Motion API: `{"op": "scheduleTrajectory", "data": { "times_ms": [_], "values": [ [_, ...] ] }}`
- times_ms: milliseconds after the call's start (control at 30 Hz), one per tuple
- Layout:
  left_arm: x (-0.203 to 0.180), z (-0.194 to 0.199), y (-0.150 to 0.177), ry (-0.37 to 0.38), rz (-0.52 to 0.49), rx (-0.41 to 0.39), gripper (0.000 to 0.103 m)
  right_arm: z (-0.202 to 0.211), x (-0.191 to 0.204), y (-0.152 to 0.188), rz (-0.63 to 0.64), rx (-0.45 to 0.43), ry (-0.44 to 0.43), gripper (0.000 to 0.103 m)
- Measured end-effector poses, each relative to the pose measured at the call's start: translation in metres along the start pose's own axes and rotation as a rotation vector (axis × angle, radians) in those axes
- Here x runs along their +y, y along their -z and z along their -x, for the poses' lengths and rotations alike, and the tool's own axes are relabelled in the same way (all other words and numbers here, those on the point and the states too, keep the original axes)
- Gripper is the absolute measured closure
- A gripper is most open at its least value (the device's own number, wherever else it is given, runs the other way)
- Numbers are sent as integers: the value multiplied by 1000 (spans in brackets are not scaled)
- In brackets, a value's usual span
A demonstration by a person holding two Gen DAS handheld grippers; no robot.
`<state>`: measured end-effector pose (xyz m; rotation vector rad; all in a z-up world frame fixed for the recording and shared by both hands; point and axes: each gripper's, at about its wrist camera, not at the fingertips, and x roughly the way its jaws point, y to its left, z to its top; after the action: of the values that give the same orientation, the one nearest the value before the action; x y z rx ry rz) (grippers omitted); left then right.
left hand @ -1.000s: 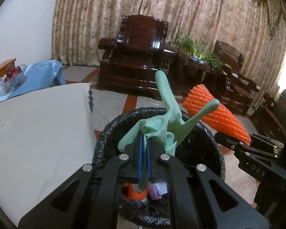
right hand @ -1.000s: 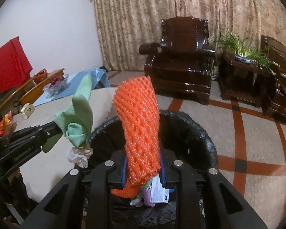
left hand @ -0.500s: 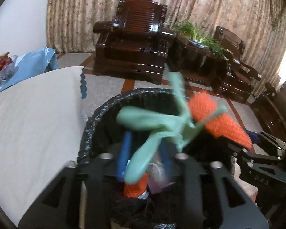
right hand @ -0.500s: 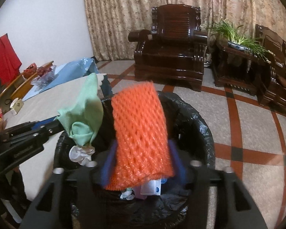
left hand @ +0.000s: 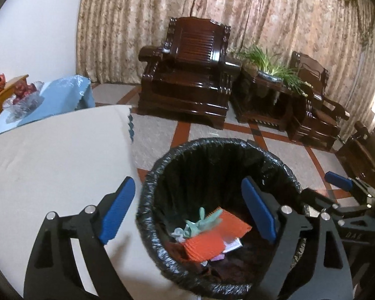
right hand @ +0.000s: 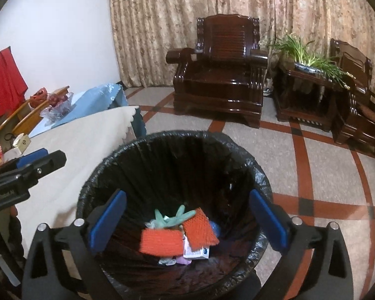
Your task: Collect trash
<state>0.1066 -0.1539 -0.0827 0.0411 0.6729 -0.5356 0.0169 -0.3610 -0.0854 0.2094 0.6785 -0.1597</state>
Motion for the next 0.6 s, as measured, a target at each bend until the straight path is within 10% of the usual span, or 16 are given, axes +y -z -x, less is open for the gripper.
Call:
{"op": "scheduleTrajectory", "data": {
  "times_ms": [600],
  "values": [
    [17,98,0,-133,35,-70,7,71,57,-24,98,-114,-88,6]
  ]
}}
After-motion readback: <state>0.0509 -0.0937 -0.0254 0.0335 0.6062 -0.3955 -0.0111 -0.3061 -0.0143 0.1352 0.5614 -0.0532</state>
